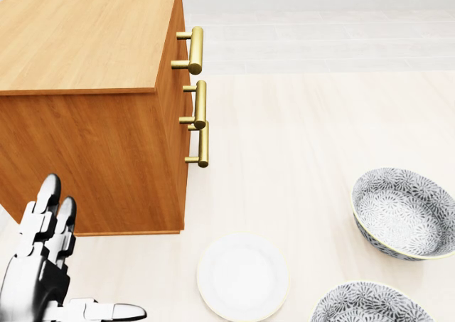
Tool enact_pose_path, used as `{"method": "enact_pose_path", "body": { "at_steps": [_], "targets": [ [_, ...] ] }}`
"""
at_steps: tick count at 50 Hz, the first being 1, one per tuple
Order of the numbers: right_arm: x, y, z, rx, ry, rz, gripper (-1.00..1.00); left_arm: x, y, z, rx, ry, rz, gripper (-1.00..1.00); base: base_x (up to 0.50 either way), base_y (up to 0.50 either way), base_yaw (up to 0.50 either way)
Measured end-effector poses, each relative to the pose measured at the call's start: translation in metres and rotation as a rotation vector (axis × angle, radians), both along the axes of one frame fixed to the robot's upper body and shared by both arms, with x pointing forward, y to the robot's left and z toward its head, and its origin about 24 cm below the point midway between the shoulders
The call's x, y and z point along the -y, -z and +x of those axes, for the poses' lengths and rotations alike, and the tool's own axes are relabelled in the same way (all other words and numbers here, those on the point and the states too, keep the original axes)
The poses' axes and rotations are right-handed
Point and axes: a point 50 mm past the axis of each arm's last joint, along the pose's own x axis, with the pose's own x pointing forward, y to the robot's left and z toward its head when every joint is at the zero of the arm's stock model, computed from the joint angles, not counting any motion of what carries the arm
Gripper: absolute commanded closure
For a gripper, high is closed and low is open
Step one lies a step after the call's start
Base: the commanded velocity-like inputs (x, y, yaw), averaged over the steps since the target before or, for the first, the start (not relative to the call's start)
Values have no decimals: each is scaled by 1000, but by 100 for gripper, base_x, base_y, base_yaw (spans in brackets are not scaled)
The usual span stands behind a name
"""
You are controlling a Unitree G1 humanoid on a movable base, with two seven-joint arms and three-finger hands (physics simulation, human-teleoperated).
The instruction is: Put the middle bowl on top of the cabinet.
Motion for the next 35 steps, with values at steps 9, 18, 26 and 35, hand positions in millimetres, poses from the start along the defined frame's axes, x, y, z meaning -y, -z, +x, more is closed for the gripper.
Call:
{"method": "enact_pose_path", "body": {
  "at_steps": [9,18,26,35],
  "targets": [
    [8,7,-1,1,23,22,-100,1,-1,0,5,0,5,-100,0,0,0],
    [18,12,0,0,49,43,-100,2,-2,0,9,0,10,-100,0,0,0],
    [23,17,0,-3,65,54,-100,3,-2,0,6,-1,12,-100,0,0,0],
    [29,21,1,-10,83,65,-100,3,-1,0,1,-1,12,-100,0,0,0]
  ]
}}
